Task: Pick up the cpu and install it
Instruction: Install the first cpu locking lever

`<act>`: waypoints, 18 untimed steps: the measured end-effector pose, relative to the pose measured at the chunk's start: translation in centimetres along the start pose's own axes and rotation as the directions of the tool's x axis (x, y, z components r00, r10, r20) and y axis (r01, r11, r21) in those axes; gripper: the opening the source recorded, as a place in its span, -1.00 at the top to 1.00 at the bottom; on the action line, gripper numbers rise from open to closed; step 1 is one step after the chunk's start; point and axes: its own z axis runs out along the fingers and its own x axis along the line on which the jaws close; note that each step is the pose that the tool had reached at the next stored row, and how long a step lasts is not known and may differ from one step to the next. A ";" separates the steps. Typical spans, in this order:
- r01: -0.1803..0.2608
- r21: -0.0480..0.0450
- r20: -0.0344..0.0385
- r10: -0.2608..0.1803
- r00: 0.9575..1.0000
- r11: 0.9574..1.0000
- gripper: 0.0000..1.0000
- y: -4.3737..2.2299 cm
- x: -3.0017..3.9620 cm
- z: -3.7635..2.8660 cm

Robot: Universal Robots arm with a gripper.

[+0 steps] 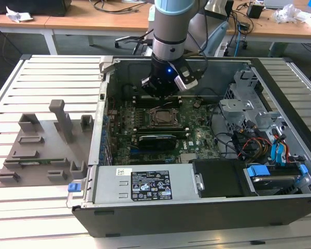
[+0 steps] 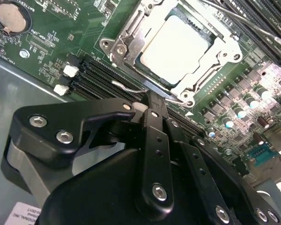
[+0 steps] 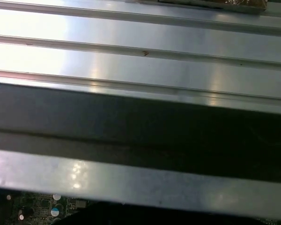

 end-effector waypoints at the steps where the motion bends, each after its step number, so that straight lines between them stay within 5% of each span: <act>1: 0.000 0.000 0.000 0.000 1.000 1.000 0.79 -0.03 -0.09 0.04; 12: 0.000 0.012 -0.005 0.000 1.000 1.000 0.79 -0.25 -1.35 1.00; 13: 0.000 0.020 -0.006 0.000 1.000 1.000 0.79 -0.36 -1.58 1.30; 15: 0.000 -0.007 -0.004 0.000 1.000 1.000 0.79 -0.23 -2.07 1.50; 18: 0.000 -0.006 -0.004 0.000 1.000 1.000 0.79 -0.20 -2.08 0.92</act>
